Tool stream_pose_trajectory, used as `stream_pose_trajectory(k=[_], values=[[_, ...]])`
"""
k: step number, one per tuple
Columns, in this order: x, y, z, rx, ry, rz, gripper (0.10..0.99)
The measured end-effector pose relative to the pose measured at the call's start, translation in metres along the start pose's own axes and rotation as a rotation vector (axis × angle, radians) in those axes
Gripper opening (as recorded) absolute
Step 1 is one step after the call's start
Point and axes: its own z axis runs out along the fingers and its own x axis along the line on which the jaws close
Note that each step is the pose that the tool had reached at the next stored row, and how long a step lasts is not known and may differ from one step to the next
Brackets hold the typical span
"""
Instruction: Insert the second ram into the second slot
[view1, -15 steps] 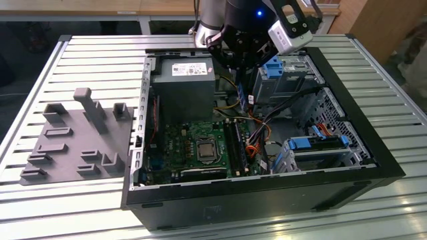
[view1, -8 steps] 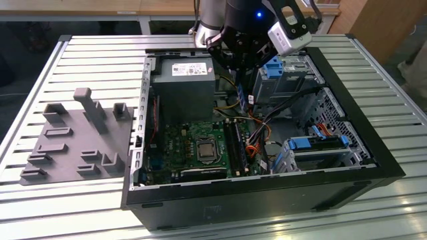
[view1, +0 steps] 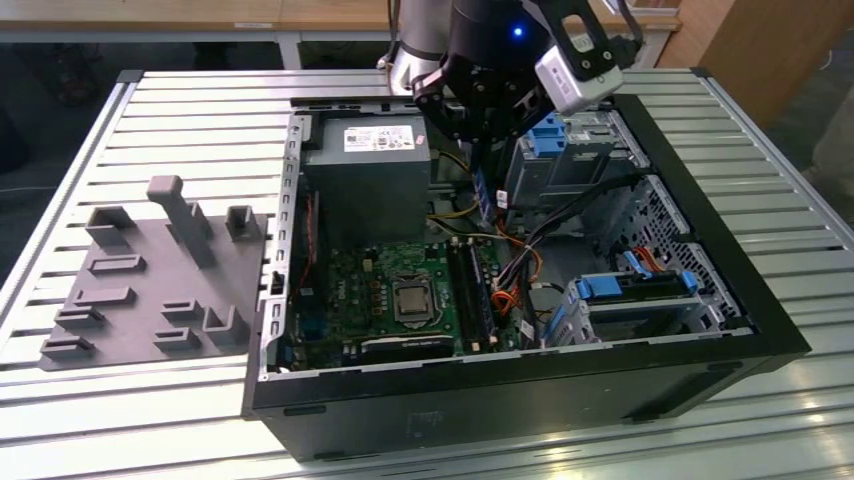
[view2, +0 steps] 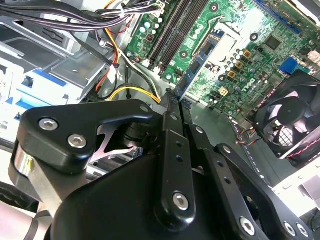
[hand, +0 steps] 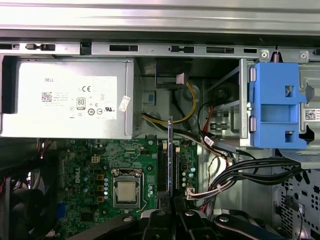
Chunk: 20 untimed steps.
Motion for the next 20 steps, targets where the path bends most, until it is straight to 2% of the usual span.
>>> stream_pose_trajectory(k=[20], values=[[0.0001, -0.0002, 0.0067, 0.000, 0.0000, 0.000, 0.137]])
